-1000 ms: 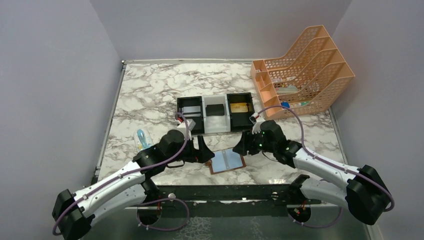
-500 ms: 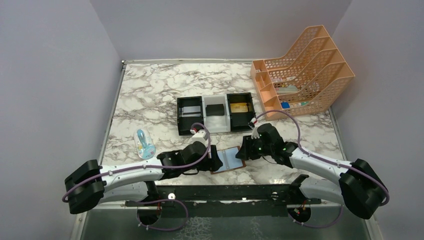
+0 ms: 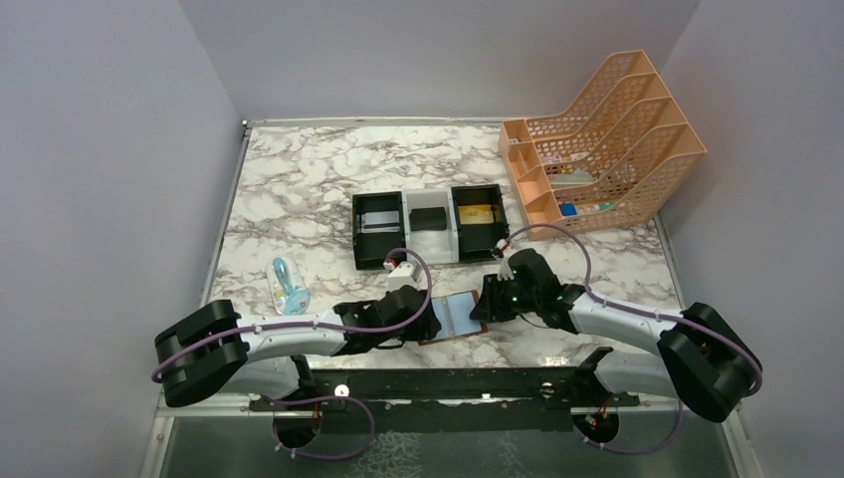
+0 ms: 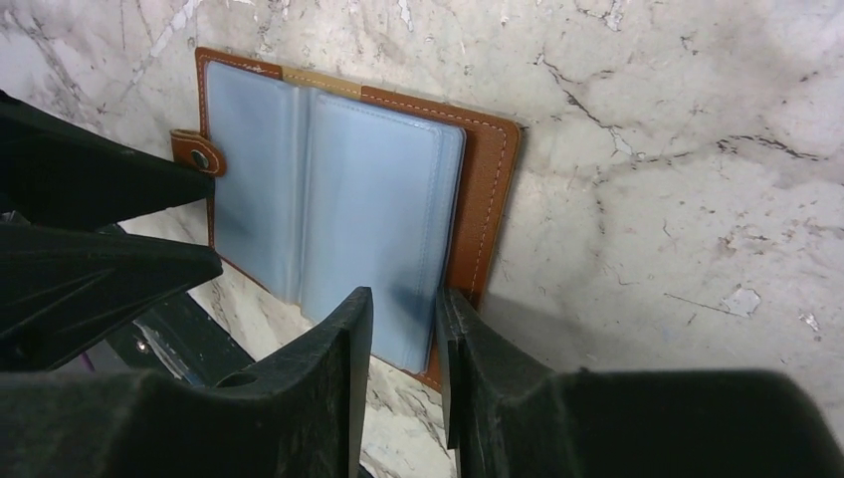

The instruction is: Take the credit cards out of the card holder

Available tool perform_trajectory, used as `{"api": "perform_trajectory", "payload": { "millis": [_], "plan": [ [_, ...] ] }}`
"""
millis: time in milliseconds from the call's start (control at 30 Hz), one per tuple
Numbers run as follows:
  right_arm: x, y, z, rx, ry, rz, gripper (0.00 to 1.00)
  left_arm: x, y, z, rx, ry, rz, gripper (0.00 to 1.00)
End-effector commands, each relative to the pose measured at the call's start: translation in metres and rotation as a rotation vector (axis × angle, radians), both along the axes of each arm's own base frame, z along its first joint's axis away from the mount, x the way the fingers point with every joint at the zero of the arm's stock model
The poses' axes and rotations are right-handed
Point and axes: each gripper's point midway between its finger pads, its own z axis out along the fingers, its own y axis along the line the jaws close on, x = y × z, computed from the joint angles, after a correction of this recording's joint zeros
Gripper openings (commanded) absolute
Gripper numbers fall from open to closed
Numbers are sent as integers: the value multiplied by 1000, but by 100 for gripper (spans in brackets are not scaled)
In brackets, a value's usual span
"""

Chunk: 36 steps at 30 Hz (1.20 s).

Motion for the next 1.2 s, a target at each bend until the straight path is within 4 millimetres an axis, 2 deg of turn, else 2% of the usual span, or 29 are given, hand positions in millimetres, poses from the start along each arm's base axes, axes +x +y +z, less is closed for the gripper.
{"api": "perform_trajectory", "payload": {
  "millis": [0, 333, 467, 567, 700, 867, 1033, 1167],
  "plan": [
    [-9, 5, -4, 46, 34, 22, 29, 5, 0, -4, -32, -12, 57, 51],
    [-12, 32, 21, 241, 91, 15, 24, -2, 12, -22, -11, 24, 77, 46],
    [-7, 36, 21, 243, 100, 4, 21, -3, 11, -23, -9, 26, 73, 45],
    [-7, 37, 21, 236, 95, 19, 14, -3, 10, -22, -11, 26, 71, 45],
    [5, 20, 11, 124, 50, -49, 12, -1, 7, -15, -29, 12, 66, 46],
    [9, -5, -3, -10, 19, -107, 12, 1, 2, 2, -46, -11, 57, 60],
    [-4, -9, -15, -6, 58, -101, 12, -3, -5, 12, -9, -11, 27, 66],
    [-8, -9, -19, 4, 73, -103, 12, -7, -4, 4, 101, 1, 37, 69]
  ]
}}
